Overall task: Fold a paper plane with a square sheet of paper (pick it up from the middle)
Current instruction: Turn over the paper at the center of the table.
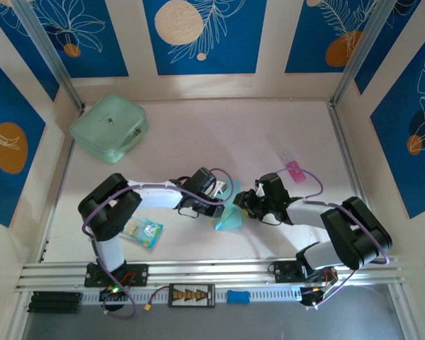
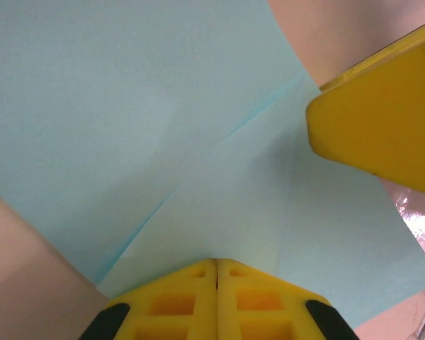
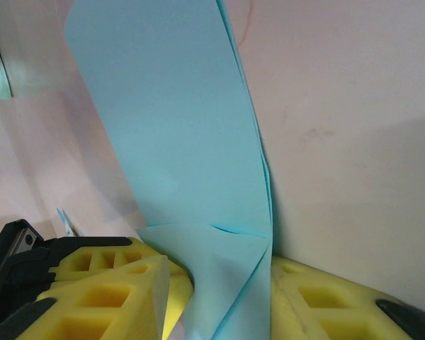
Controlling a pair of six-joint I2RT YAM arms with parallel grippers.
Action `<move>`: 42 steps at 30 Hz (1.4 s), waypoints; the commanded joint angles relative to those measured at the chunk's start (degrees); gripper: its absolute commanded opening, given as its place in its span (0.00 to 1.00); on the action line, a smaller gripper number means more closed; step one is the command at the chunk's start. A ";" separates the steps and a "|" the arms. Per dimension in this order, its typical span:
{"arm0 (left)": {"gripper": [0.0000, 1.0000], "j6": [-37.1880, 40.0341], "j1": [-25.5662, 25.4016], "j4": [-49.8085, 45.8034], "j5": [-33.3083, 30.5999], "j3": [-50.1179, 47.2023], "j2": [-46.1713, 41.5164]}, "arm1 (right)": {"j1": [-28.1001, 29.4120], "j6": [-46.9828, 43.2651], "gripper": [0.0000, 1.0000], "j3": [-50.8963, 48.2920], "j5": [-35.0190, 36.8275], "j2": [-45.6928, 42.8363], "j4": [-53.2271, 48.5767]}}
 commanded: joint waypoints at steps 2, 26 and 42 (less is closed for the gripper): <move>0.10 -0.37 0.37 -1.72 -0.69 -0.94 -1.22 | -0.66 0.17 0.31 -0.91 -0.73 1.17 -0.09; 0.26 -0.01 0.37 -3.97 -2.24 -0.08 -7.06 | -3.79 -3.61 0.07 -1.02 -7.03 1.09 2.49; 0.54 -1.68 4.18 -10.88 -22.57 -4.55 -25.08 | 1.37 -24.36 0.05 23.87 14.27 -11.51 -52.31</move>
